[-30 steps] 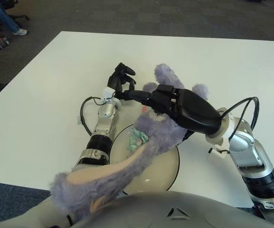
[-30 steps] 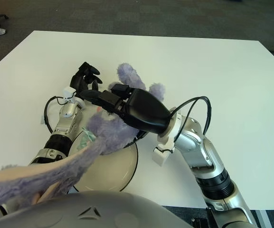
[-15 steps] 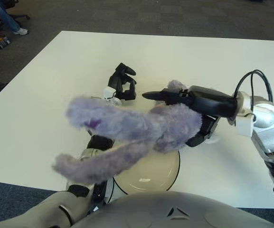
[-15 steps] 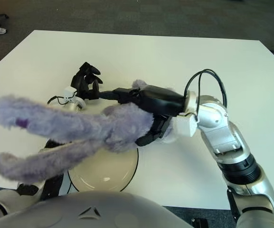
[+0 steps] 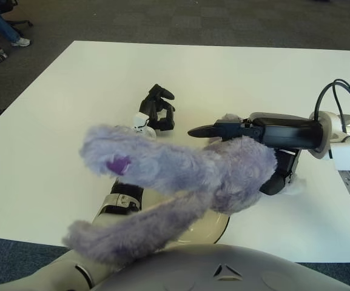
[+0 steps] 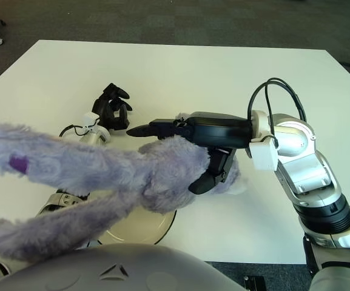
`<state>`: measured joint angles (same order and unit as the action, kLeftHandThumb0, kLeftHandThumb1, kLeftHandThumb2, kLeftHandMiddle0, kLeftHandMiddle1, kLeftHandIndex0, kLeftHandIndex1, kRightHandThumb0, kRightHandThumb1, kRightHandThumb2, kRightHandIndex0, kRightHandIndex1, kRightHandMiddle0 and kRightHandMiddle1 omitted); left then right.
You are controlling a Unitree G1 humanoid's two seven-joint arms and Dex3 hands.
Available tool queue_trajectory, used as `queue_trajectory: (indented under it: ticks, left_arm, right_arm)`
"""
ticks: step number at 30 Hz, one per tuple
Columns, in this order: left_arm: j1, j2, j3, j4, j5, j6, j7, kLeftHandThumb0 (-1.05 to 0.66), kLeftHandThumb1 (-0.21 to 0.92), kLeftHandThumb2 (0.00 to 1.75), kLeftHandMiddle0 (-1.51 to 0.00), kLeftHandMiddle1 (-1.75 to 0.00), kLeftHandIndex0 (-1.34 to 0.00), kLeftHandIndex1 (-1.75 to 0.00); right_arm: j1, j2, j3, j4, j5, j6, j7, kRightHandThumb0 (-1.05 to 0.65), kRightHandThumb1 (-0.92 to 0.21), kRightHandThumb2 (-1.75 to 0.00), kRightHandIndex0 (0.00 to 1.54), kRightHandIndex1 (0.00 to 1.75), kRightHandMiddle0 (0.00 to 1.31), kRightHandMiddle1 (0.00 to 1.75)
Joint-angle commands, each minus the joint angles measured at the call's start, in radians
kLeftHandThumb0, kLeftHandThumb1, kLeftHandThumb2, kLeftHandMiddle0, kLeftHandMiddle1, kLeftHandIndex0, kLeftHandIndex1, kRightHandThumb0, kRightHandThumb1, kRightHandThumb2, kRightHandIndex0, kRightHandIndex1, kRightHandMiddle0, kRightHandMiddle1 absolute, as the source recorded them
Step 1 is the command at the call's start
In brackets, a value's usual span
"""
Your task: Put the doll into the plate.
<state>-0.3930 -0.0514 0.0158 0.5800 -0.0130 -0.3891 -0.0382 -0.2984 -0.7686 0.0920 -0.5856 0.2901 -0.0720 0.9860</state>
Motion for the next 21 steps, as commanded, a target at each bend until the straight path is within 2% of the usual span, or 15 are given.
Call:
queue_trajectory:
  ticks: [1,21]
  left_arm:
    - [0.065,-0.022,-0.011,0.02,0.006,0.013,0.011,-0.01,0.35,1.29,-0.48,-1.75,-0.46,-1.75]
    - [0.064,-0.035,-0.018,0.029,0.013,-0.01,0.025,-0.01,0.35,1.29,-0.48,-1.75,-0.46,-1.75]
  right_arm:
    - [-0.011,-0.001,-0.011,0.008,0.017,-0.01,0.012,-0.92,-0.92,-1.03,0.38,1.67,0.0,0.07]
    - [0.005,-0.005,-0.038,0.014,0.031,-0.025,0.032,-0.92,-0.92,-1.03,0.37,1.68,0.0,0.07]
